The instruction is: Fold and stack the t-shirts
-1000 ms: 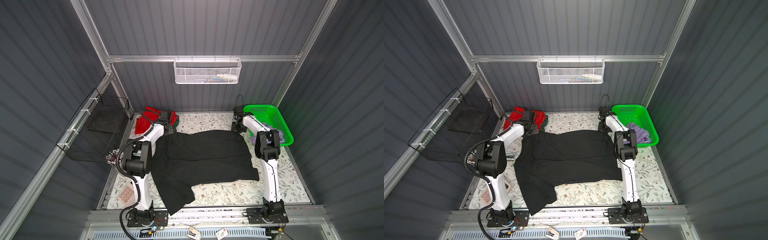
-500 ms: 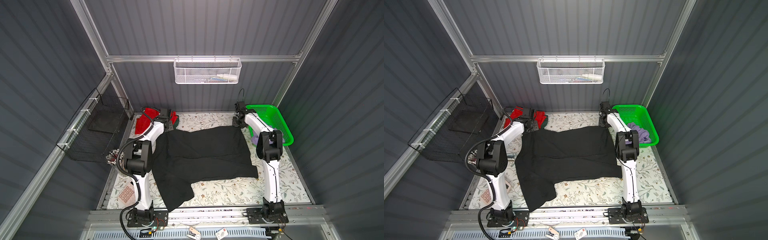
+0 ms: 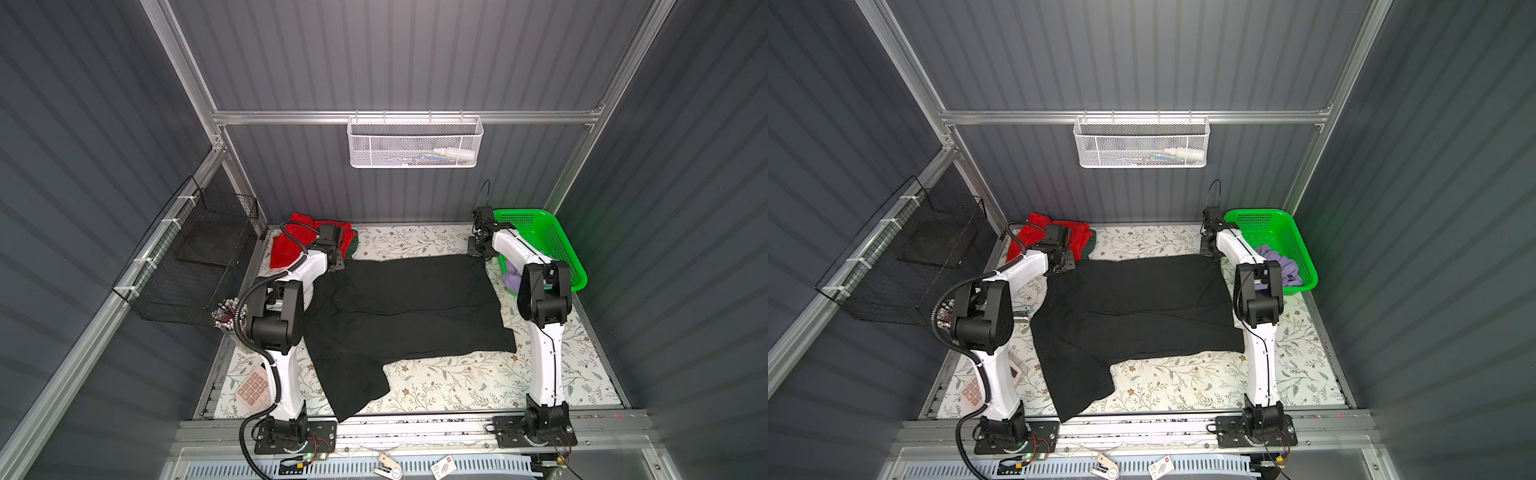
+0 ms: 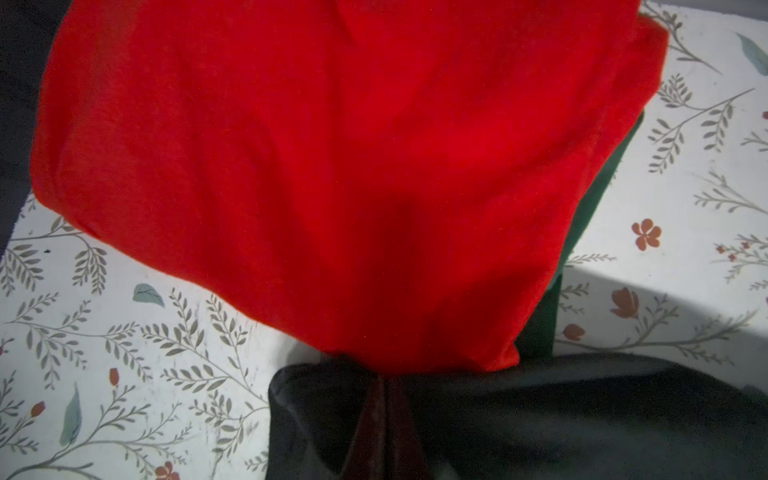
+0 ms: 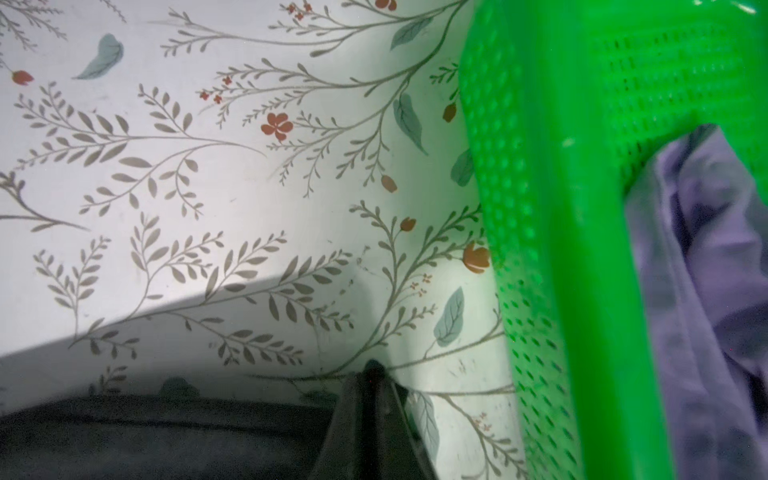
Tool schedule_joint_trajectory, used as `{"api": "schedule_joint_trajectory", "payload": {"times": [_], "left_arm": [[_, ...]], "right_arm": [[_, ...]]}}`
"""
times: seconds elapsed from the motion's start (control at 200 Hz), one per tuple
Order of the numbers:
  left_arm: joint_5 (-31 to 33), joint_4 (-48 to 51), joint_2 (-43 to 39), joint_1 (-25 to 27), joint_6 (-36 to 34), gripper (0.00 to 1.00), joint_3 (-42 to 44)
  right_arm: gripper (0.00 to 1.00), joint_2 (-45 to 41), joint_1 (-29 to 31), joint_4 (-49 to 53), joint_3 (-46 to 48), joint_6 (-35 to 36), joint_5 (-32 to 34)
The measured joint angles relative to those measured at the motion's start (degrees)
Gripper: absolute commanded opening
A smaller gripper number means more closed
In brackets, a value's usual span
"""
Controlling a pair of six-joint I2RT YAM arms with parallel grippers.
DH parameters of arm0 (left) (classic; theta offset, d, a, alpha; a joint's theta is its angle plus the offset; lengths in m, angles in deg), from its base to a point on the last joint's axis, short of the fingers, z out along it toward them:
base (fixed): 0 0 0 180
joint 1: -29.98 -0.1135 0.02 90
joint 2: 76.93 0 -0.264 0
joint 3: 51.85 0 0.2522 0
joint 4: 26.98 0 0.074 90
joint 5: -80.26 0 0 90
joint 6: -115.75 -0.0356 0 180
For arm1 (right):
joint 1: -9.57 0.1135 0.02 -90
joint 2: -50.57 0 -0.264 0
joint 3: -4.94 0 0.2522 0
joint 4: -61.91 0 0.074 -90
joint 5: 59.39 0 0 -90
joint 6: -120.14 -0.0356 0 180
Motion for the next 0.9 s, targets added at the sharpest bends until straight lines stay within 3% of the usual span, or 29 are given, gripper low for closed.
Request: {"api": "schedule_joint_trajectory", "payload": {"times": [0.185, 0.901], "left_arm": [[-0.02, -1.81, -5.4, 0.0, 0.42, 0.0, 3.02], [0.39, -2.75, -7.74, 0.0, 0.39, 0.0, 3.26]], "right_arm": [[0.0, -6.1, -0.04, -6.34, 7.37, 0.42, -0.66], [0.0, -8.26, -0.02, -11.08, 3.72, 1.27, -1.33]]}}
